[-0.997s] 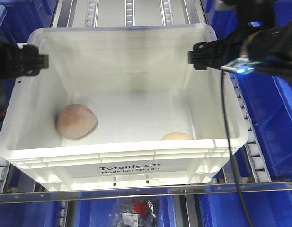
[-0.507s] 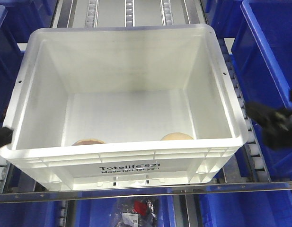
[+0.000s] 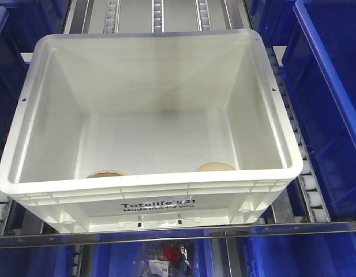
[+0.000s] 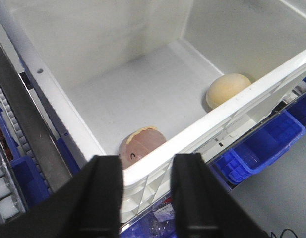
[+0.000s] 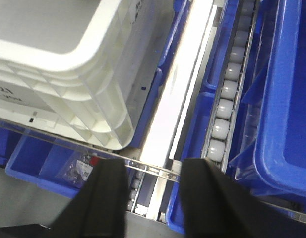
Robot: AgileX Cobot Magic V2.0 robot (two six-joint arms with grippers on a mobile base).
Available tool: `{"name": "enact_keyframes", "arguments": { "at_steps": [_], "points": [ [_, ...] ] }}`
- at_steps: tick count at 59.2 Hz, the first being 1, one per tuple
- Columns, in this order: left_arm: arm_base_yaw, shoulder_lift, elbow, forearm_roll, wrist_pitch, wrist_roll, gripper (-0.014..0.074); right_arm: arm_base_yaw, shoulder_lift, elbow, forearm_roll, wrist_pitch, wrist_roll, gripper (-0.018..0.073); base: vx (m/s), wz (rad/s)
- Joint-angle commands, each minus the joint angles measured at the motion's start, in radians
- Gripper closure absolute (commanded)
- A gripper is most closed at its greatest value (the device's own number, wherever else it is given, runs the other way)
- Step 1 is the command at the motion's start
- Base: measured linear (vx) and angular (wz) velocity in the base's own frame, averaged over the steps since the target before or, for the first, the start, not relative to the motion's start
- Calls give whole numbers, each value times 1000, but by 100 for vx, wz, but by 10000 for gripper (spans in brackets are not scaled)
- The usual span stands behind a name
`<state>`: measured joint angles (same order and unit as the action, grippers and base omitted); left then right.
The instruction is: Place moving items into box and shelve
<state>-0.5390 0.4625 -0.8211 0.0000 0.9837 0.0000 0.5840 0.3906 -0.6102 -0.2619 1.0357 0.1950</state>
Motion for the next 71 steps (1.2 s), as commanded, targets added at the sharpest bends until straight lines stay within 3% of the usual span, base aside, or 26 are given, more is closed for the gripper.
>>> {"name": "enact_keyframes", "arguments": {
  "at_steps": [1,7,11,12,32,35,38,42,54,63,71],
  "points": [
    [-5,10,-23,7,-72,-11,377,-2,9,-25,-6,-49,-29,405,0,0],
    [-5,10,-23,6,-68,-11,477,-2,10,-25,-3,-50,-41,551,0,0],
    [-5,10,-23,6,-49,-11,532,-2,10,-25,1,-29,-40,580,0,0],
    [-5,10,-23,0,-33,-11,608,-2,10,-25,1,14,-40,576,0,0],
    [-1,-2,-17,0,-39,-11,619,-2,10,-25,1,25,-40,575,0,0],
    [21,-9,-4,6,-38,-8,618,-2,10,-25,1,25,-40,575,0,0],
    [82,-30,13,37,-47,0,617,-2,10,-25,0,26,-40,575,0,0],
    [157,-65,81,52,-129,-14,617,-2,10,-25,1,27,-40,575,0,0],
    [369,-248,430,48,-601,-14,616,-2,10,-25,1,28,-40,575,0,0],
    [469,-355,644,48,-819,-14,615,-2,10,-25,1,28,-40,575,0,0],
    [525,-427,773,48,-936,-14,615,-2,10,-25,1,28,-40,575,0,0]
  ]
}}
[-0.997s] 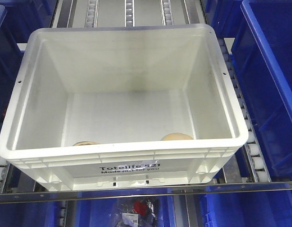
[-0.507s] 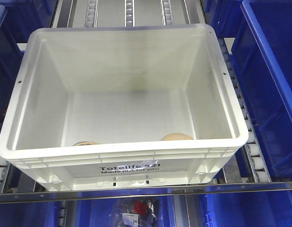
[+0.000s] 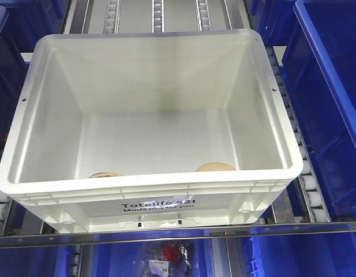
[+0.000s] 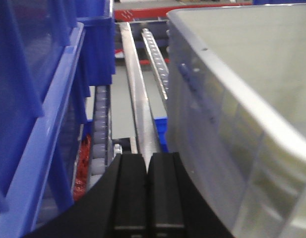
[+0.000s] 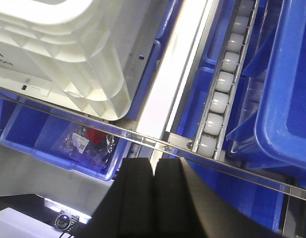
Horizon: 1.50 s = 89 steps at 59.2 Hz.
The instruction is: Place moving items into box and shelve
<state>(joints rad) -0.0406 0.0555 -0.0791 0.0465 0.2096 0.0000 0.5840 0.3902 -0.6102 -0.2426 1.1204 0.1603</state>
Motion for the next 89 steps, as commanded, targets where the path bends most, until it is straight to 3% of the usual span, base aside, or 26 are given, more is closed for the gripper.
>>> {"name": "enact_keyframes", "arguments": {
  "at_steps": [1,10,20,32,85,89],
  "points": [
    [31,-25,36,1,-171,-15,615,-2,11,-25,-18,-57,-6,575,0,0],
    [78,-87,140,-10,-251,-44,613,-2,11,-25,-18,-56,-6,575,0,0],
    [83,-83,137,-9,-204,-65,613,-2,11,-25,-18,-54,-6,575,0,0],
    [23,-83,137,4,-232,-63,613,-2,11,-25,-19,-54,-6,575,0,0],
    [28,-82,137,2,-237,-63,613,-2,5,-25,-17,-56,-6,575,0,0],
    [28,-82,137,2,-237,-63,613,-16,-28,-25,-64,-50,-35,575,0,0]
  ]
}}
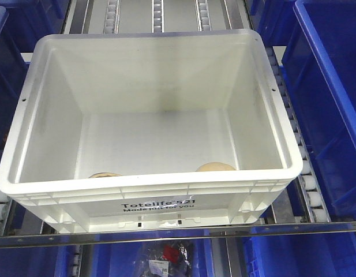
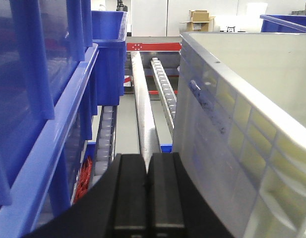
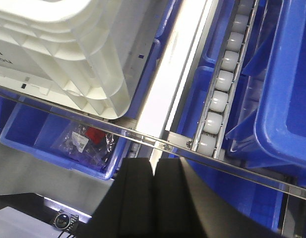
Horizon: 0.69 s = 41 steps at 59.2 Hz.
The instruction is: Place moving items into box and shelve
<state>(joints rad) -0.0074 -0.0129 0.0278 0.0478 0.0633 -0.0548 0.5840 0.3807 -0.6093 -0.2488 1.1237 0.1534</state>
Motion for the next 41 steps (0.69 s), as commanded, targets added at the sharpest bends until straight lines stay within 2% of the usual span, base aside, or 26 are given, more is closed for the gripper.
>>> {"name": "enact_keyframes", "arguments": {
  "at_steps": [1,8,13,17,23,30,33,36,41],
  "points": [
    [-5,-13,30,0,-91,-8,613,-22,-26,-25,-68,-53,-36,575,0,0],
    [-5,-13,30,0,-91,-8,613,-115,-109,41,-146,-93,-41,575,0,0],
    [-5,-13,30,0,-90,-8,613,-186,-194,124,-171,-184,-39,575,0,0],
    [-5,-13,30,0,-90,-8,613,-262,-266,200,-196,-323,-85,575,0,0],
    [-5,-13,30,0,-88,-8,613,-357,-342,298,-195,-575,-78,575,0,0],
    [-5,-13,30,0,-88,-8,613,-426,-403,415,-160,-864,16,574,0,0],
    [-5,-13,30,0,-88,-8,613,-449,-407,471,-132,-1015,105,573,0,0],
    [-5,-13,30,0,-88,-8,613,-475,-405,535,-112,-1130,172,573,0,0],
    [-5,-13,30,0,-88,-8,613,-497,-405,628,-112,-1285,223,572,0,0]
  ]
}}
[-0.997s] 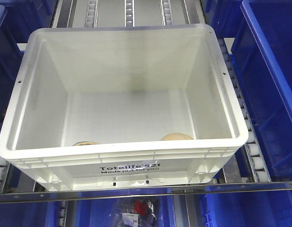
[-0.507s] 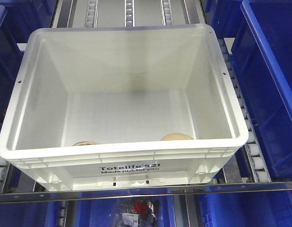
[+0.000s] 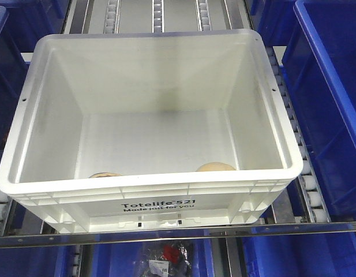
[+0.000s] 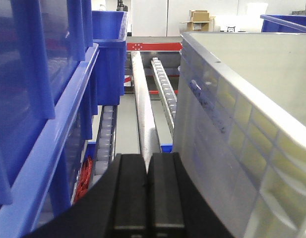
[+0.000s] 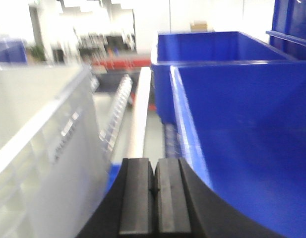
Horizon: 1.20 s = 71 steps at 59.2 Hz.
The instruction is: Place moving items into box and shelve
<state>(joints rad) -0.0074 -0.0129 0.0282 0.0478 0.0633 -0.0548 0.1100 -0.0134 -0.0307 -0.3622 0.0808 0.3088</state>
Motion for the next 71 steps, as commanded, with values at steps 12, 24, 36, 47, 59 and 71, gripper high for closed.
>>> {"name": "enact_keyframes", "arguments": {
  "at_steps": [12,24,36,47,59,71],
  "points": [
    [-5,-13,30,0,-88,-8,611,-29,-11,80,1,-278,71,572,0,0],
    [-5,-13,30,0,-88,-8,611,-28,-11,80,0,-276,69,572,0,0],
    [-5,-13,30,0,-88,-8,611,-25,-12,81,254,-254,-182,572,0,0],
    [-5,-13,30,0,-88,-8,611,-26,-12,81,353,-254,-351,572,0,0],
    [-5,-13,30,0,-88,-8,611,-26,-12,81,339,-224,-364,572,0,0],
    [-5,-13,30,0,-88,-8,611,-26,-12,81,339,-166,-376,572,0,0]
  ]
}}
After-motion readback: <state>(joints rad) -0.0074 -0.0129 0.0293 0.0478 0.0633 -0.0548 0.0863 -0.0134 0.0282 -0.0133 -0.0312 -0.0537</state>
